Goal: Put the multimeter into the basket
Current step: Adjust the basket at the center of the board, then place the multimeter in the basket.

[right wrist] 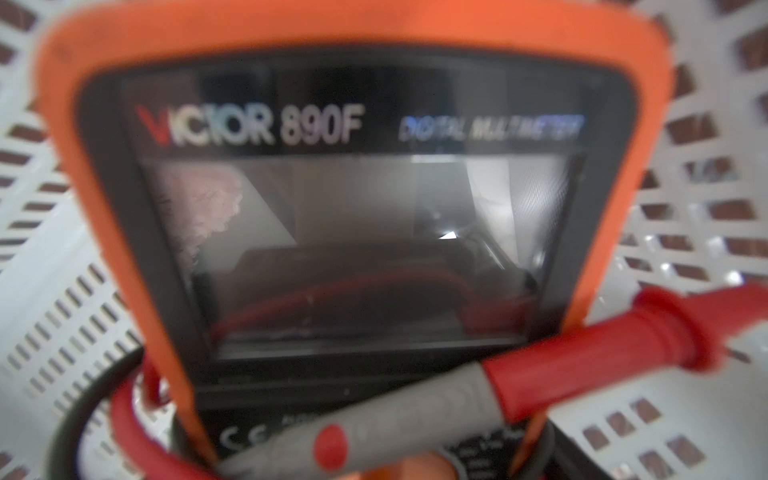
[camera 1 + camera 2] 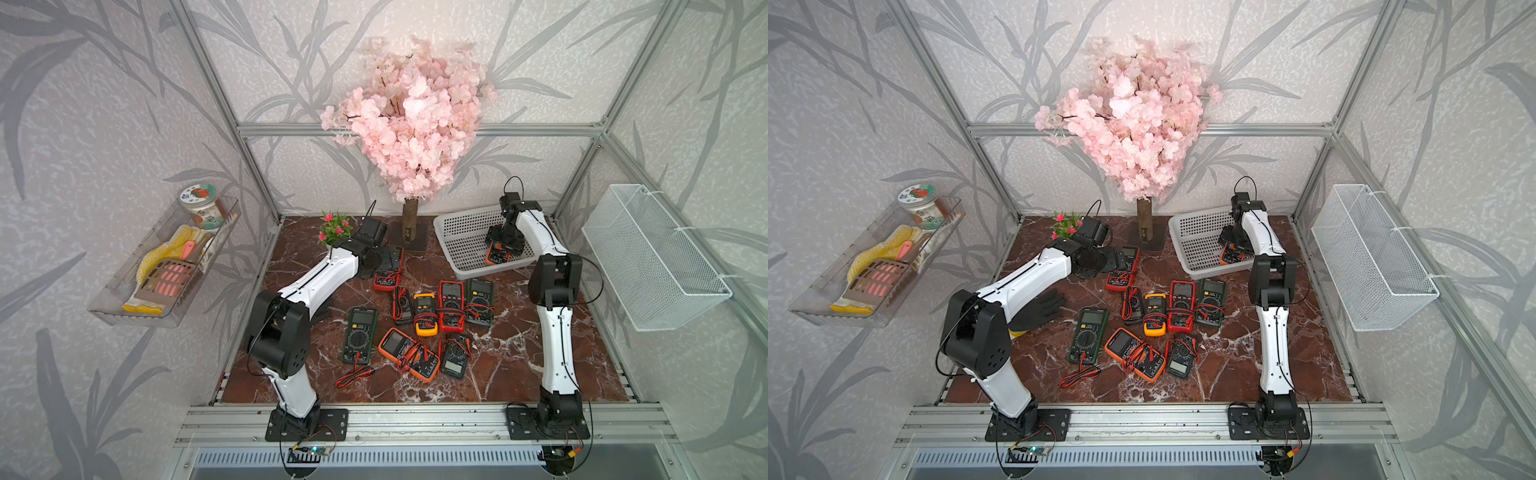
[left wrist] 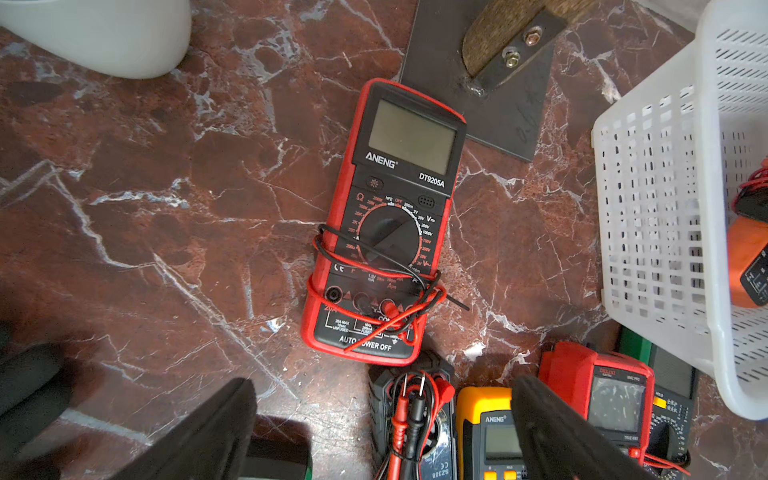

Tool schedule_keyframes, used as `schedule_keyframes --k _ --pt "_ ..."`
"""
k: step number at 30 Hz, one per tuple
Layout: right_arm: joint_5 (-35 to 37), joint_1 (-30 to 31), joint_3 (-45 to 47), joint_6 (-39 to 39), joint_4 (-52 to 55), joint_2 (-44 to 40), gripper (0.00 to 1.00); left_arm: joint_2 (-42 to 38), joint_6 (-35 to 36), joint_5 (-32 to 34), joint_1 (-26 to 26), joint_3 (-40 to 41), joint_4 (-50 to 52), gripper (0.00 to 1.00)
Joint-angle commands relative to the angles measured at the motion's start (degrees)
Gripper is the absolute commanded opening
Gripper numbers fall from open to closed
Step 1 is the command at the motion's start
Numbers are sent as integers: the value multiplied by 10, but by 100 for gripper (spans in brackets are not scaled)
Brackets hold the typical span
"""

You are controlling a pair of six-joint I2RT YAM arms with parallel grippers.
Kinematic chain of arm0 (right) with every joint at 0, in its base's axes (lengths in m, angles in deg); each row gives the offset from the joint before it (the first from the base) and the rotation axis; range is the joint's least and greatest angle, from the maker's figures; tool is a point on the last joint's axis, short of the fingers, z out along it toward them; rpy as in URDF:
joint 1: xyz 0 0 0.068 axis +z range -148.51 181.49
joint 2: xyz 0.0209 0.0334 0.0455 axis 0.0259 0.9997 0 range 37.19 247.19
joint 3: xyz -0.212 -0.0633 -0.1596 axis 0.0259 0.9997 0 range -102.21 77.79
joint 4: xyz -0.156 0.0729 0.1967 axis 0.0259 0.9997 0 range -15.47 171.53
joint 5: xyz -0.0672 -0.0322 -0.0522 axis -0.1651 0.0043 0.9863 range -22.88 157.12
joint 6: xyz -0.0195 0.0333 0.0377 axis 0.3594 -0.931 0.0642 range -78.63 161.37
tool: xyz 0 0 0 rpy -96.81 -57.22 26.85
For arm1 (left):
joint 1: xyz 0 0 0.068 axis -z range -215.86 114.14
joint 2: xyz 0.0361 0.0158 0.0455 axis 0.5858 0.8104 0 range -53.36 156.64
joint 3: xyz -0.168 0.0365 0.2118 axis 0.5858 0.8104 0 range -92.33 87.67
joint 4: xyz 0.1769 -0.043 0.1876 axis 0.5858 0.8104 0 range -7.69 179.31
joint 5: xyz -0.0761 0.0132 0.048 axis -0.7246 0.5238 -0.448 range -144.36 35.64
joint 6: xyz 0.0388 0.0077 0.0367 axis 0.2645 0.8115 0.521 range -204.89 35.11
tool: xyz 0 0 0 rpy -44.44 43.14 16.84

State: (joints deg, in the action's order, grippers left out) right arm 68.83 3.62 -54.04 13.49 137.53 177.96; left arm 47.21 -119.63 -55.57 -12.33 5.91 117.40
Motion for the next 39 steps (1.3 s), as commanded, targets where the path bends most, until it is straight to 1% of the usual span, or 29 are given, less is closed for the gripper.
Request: schedule_keyframes --k 1,3,5,13,19,27,31,33,36,39 --pt "-15 3 64 -11 -50 -100 38 8 13 -9 2 -20 5 100" --pt "-29 6 89 -6 -73 -121 39 11 17 -10 2 -24 5 100" --pt "-39 14 81 8 -76 -125 38 13 21 -10 2 -27 7 100" --pt "-50 63 -61 93 20 -39 41 14 25 -9 2 -35 12 100" --pt "-58 93 -133 133 61 15 43 9 24 -4 2 -33 16 100" --pt "-48 114 -133 149 67 40 49 5 21 -3 2 -29 15 100" --pt "-48 118 -134 148 64 52 56 3 21 -4 2 -26 15 100" --pt "-47 120 -139 145 63 58 63 3 22 -3 2 -25 16 100" --pt "-52 121 -148 136 63 68 77 2 22 -4 2 -24 16 100" --pt "-62 122 -160 127 63 75 86 3 22 -5 2 -24 16 100"
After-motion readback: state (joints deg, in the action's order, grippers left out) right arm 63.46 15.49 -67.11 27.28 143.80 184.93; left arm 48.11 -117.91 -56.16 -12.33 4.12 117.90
